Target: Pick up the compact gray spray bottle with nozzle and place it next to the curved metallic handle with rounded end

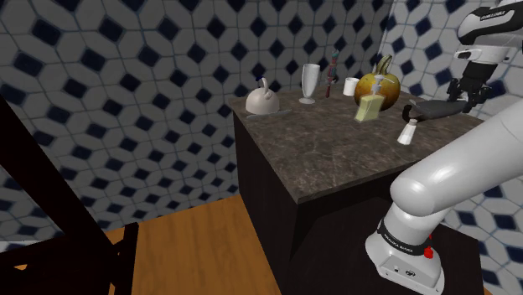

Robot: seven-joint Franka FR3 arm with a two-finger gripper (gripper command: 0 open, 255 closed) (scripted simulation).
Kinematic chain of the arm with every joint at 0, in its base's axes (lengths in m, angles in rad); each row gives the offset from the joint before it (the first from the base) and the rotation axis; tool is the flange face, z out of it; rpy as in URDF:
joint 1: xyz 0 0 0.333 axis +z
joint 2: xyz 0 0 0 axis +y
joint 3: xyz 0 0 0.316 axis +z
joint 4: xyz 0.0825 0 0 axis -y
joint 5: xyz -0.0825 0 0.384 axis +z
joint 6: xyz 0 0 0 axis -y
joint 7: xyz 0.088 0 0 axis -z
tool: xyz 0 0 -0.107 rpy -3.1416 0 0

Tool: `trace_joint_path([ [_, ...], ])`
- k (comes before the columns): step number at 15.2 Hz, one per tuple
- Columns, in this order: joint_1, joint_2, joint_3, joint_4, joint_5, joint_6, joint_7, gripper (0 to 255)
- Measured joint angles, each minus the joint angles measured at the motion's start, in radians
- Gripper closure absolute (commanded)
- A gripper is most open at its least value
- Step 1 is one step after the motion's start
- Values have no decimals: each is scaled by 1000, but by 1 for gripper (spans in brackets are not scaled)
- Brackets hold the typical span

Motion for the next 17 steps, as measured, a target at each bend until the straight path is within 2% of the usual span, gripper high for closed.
trace_joint_path([
  [8, 1, 4, -34, -97, -13, 104, 6, 255],
  [17, 26, 38, -101, -189, -10, 231, -2, 255],
])
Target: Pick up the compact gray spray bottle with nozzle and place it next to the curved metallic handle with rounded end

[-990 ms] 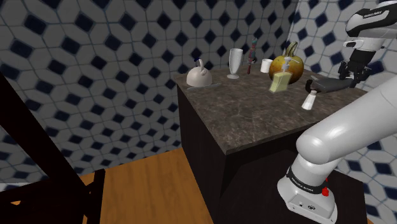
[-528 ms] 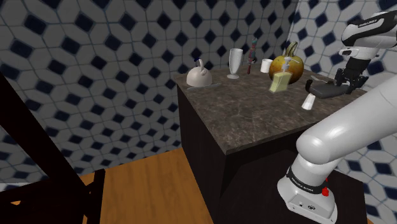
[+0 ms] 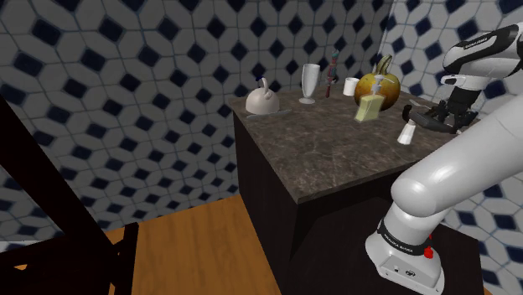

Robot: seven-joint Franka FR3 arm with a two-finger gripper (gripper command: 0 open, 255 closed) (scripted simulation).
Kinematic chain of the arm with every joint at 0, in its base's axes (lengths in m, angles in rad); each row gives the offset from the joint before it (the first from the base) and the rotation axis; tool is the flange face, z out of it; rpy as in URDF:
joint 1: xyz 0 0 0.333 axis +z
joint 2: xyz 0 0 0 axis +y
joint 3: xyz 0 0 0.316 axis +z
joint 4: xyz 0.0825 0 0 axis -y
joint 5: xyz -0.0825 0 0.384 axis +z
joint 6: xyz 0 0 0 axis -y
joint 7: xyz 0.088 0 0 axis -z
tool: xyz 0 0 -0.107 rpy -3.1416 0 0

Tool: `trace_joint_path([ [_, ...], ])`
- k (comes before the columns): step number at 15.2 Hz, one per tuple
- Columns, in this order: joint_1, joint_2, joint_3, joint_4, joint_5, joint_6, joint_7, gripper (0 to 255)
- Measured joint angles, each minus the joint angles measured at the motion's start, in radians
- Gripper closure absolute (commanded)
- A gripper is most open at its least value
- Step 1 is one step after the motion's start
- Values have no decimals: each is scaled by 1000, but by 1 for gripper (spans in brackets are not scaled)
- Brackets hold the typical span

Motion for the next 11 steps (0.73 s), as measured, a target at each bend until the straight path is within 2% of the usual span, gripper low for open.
trace_joint_path([
  [11, 85, 87, -137, -89, 42, 165, -40, 255],
])
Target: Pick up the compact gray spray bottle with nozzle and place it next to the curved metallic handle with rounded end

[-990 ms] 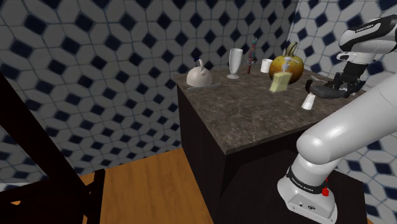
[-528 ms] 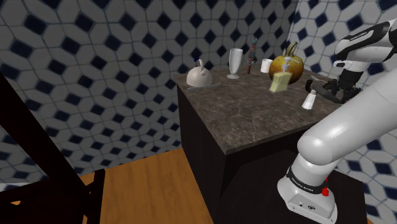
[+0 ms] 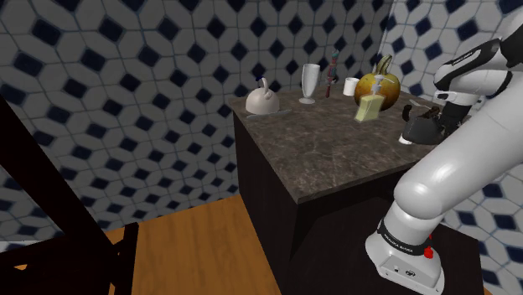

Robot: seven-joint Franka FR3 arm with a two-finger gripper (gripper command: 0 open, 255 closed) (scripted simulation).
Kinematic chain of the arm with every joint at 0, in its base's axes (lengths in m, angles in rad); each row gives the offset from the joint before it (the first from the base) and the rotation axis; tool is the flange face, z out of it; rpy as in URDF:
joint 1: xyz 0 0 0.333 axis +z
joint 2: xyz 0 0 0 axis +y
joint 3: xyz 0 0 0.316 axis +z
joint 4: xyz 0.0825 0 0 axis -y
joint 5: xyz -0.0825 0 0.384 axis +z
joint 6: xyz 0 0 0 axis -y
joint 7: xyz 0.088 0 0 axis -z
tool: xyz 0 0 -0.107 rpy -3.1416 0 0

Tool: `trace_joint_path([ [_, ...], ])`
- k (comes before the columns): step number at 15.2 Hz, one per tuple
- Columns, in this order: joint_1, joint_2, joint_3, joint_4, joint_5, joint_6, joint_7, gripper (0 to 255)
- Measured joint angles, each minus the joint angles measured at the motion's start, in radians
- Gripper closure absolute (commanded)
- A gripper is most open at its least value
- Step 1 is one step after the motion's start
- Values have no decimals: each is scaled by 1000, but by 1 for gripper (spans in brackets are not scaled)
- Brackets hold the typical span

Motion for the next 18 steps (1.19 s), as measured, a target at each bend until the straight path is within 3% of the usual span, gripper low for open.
trace_joint_path([
  [8, 34, 27, -46, -14, 18, 36, -16, 255],
  [9, 34, 27, -47, -14, 19, 36, -17, 0],
  [15, 36, 28, -48, -16, 19, 38, -17, 0],
  [18, 2, -1, 5, 34, 7, -33, -6, 0],
])
